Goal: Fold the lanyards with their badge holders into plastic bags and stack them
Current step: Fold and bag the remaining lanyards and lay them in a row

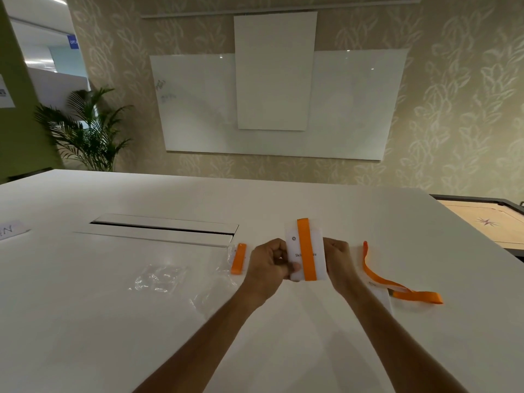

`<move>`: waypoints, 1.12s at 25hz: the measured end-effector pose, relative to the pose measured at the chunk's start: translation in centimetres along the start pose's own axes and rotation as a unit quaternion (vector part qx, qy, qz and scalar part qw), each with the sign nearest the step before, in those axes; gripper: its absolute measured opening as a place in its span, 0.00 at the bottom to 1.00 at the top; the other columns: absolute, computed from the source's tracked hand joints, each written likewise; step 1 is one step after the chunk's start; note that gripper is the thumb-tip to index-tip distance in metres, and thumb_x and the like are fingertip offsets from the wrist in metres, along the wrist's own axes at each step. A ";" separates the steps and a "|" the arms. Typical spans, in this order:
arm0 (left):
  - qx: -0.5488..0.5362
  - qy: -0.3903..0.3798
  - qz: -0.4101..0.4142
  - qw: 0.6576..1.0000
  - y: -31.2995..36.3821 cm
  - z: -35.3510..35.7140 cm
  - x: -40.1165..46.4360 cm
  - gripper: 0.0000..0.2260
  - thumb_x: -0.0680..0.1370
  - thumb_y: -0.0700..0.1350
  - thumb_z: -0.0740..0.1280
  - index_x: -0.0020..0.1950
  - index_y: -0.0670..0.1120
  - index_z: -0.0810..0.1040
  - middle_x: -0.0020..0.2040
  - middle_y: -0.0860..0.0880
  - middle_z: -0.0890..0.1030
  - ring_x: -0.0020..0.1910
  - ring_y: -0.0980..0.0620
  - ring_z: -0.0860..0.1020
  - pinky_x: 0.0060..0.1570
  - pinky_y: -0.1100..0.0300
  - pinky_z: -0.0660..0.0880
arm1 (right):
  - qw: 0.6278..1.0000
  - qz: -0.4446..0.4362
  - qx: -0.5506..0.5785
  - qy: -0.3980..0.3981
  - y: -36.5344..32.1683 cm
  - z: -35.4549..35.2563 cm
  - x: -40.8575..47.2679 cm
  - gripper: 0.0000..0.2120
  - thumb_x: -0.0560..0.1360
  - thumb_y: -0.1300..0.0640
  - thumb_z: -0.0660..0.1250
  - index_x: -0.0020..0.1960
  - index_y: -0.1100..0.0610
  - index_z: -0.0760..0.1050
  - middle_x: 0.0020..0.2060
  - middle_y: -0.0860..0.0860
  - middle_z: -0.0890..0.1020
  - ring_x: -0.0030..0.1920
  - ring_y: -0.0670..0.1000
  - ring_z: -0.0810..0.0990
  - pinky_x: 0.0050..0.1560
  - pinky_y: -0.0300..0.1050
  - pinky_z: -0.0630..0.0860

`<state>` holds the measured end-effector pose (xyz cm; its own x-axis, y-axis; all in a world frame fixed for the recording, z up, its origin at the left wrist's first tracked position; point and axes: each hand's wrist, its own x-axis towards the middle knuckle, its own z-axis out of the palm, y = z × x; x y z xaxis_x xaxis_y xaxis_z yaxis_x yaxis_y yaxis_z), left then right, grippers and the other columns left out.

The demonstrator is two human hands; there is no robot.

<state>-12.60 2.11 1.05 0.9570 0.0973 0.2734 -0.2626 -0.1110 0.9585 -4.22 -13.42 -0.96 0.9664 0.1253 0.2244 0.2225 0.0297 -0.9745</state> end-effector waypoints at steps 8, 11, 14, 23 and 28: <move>0.003 0.096 -0.032 0.995 0.8 -0.9 2.2 0.10 0.70 0.33 0.72 0.43 0.48 0.79 0.46 0.44 0.83 0.46 0.45 0.83 0.43 0.48 0.82 | 0.993 0.005 0.120 0.012 1.2 1.8 -2.8 0.27 0.82 0.50 0.52 0.39 0.65 0.81 0.34 0.66 0.83 0.33 0.64 0.81 0.53 0.48 0.77; 0.052 0.131 -0.032 0.989 0.5 -0.8 2.8 0.11 0.70 0.35 0.73 0.42 0.51 0.78 0.45 0.47 0.83 0.46 0.47 0.83 0.45 0.48 0.82 | 0.989 0.019 0.146 0.005 0.8 2.4 -3.6 0.28 0.82 0.50 0.51 0.37 0.64 0.81 0.34 0.67 0.83 0.32 0.64 0.81 0.55 0.52 0.76; 0.110 0.161 -0.029 0.980 0.6 -0.6 3.3 0.10 0.70 0.37 0.73 0.44 0.50 0.77 0.45 0.50 0.81 0.46 0.48 0.81 0.45 0.52 0.81 | 0.987 0.036 0.156 -0.001 0.8 2.8 -4.5 0.27 0.82 0.50 0.50 0.40 0.65 0.80 0.34 0.65 0.83 0.31 0.61 0.82 0.49 0.49 0.77; 0.199 0.195 -0.017 0.960 -0.2 -0.4 4.1 0.06 0.72 0.40 0.72 0.47 0.45 0.78 0.46 0.49 0.81 0.45 0.51 0.81 0.46 0.60 0.79 | 0.995 0.037 0.090 -0.025 2.0 3.3 -6.7 0.15 0.80 0.63 0.59 0.42 0.67 0.81 0.36 0.63 0.84 0.35 0.61 0.83 0.50 0.58 0.79; 0.270 0.189 0.007 0.944 -1.6 -0.7 3.9 0.07 0.73 0.43 0.72 0.46 0.43 0.76 0.49 0.47 0.82 0.44 0.52 0.79 0.43 0.65 0.75 | 0.998 0.031 0.023 -0.059 0.8 3.4 -7.8 0.08 0.76 0.64 0.66 0.41 0.64 0.82 0.34 0.58 0.85 0.32 0.55 0.82 0.44 0.47 0.80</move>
<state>-8.55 3.35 0.66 0.8141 0.4276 0.3929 -0.0754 -0.5931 0.8016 -11.97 -10.96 -3.49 0.9556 0.2443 0.1645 0.1538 0.0625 -0.9861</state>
